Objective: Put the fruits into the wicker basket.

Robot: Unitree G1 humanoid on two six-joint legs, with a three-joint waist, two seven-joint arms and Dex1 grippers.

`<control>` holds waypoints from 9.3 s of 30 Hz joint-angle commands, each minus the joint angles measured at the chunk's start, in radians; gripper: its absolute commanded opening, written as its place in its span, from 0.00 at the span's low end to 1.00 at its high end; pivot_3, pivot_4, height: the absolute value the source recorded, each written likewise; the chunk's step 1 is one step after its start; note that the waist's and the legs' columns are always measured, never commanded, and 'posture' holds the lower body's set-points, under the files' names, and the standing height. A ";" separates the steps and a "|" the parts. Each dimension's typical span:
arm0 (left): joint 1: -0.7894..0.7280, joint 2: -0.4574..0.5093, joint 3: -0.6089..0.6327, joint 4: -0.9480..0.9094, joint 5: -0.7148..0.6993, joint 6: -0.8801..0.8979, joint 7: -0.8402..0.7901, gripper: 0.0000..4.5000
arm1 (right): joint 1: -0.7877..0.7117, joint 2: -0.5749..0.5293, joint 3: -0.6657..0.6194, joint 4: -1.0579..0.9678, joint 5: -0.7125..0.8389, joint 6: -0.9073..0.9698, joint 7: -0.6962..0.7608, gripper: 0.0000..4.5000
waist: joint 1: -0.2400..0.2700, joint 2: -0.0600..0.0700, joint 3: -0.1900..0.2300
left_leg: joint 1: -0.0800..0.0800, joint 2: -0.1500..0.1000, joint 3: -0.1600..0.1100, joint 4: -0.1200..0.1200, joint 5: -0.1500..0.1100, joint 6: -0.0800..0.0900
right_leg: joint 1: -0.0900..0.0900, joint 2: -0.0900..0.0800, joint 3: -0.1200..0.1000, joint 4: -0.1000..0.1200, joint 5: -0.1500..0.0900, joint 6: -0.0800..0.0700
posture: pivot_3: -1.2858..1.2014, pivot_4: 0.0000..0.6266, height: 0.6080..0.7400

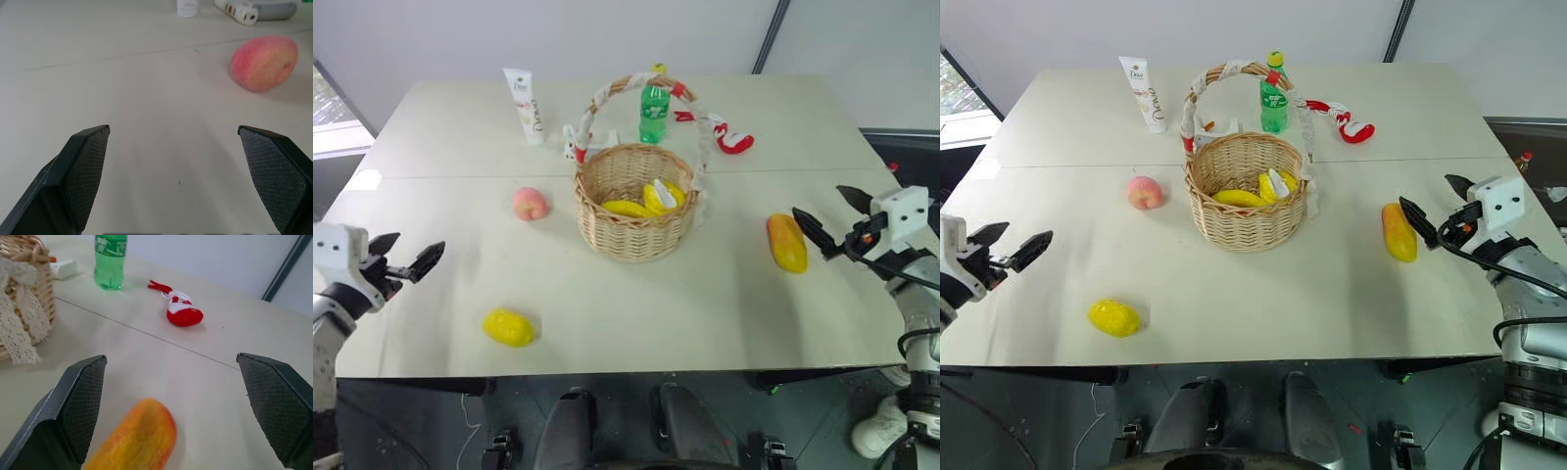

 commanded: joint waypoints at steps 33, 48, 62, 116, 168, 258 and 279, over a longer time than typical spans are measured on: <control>-0.763 -0.236 -0.491 0.501 0.311 0.218 0.183 0.72 | -0.117 0.058 0.332 -0.711 0.365 0.436 -0.036 1.00 | 0.003 -0.001 0.000 | -0.002 -0.003 -0.007 0.002 0.000 0.001 | 0.000 0.001 -0.003 0.001 0.000 0.000 | 0.52 0.24 1.00; -0.679 -0.197 -0.422 0.321 0.251 0.309 0.144 0.66 | -0.144 0.079 0.369 -0.690 0.347 0.422 -0.034 1.00 | 0.001 -0.001 0.000 | -0.002 -0.003 -0.008 0.002 0.000 0.001 | 0.000 0.001 -0.003 0.001 0.000 0.000 | 0.52 0.24 1.00; -0.724 -0.203 -0.328 0.349 0.276 0.275 0.303 0.99 | -0.182 0.110 0.394 -0.644 0.318 0.408 0.000 1.00 | 0.002 -0.001 0.000 | -0.002 -0.003 -0.008 0.002 0.000 0.000 | 0.000 0.000 -0.003 0.001 0.000 0.000 | 0.52 0.24 1.00; -0.864 -0.202 -0.314 0.728 0.313 -0.007 0.171 0.49 | -0.166 0.114 0.387 -0.675 0.293 0.418 -0.028 1.00 | -0.006 -0.002 0.000 | -0.003 -0.004 -0.008 0.002 0.000 0.000 | -0.001 0.000 -0.004 0.002 0.000 0.000 | 0.52 0.24 1.00; -0.273 0.541 -0.487 -0.125 0.068 -0.254 -0.972 0.99 | -0.214 0.118 0.398 -0.552 0.244 0.374 0.045 1.00 | -0.002 -0.002 0.000 | -0.003 -0.001 -0.003 0.002 0.000 0.001 | -0.001 0.001 -0.003 0.000 0.000 0.000 | 0.52 0.24 1.00; -0.743 -0.244 -0.604 -0.009 0.112 -0.011 -0.202 0.77 | -0.077 -0.006 0.199 -0.509 0.126 0.450 -0.100 1.00 | 0.006 -0.003 0.000 | -0.003 -0.002 -0.007 0.005 -0.001 0.001 | 0.000 0.002 -0.002 0.002 0.000 0.000 | 0.52 0.24 1.00; -0.483 -0.261 -0.706 -0.303 0.054 0.038 -0.271 0.77 | -0.138 0.083 0.092 -0.062 -0.009 0.683 -0.400 1.00 | 0.001 -0.001 -0.001 | -0.002 -0.003 -0.003 0.004 0.000 0.001 | 0.000 0.002 -0.001 0.002 0.000 0.000 | 0.52 0.24 1.00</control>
